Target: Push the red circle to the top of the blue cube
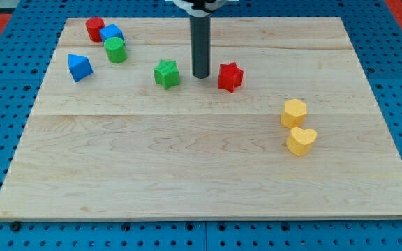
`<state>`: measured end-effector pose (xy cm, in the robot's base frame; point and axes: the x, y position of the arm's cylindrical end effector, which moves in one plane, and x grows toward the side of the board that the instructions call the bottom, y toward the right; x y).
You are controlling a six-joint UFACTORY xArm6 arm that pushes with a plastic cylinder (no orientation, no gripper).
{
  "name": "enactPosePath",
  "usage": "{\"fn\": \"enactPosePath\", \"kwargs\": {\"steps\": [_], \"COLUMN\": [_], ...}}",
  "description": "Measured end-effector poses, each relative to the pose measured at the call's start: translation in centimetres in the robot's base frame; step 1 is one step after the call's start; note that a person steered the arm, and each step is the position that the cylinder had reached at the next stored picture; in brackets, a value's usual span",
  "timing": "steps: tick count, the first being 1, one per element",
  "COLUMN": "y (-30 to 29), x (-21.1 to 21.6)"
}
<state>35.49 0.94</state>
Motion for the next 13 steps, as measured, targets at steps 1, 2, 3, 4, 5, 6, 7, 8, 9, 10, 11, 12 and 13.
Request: {"fn": "enactPosePath", "kwargs": {"steps": [1,2,3,4,5,6,7,8,9,10,11,12,13], "y": [5.6,10.9,12.7,5.5,2.2,0.1,-6.7,-16.4,-25.9,-28.7,-31.3,-31.3,-28.2], "x": [0.0,0.0,0.0,-1.3,-5.9,-10.5,-14.4,-15.2,-15.2,-15.0,-14.0,-11.6,-11.3]}}
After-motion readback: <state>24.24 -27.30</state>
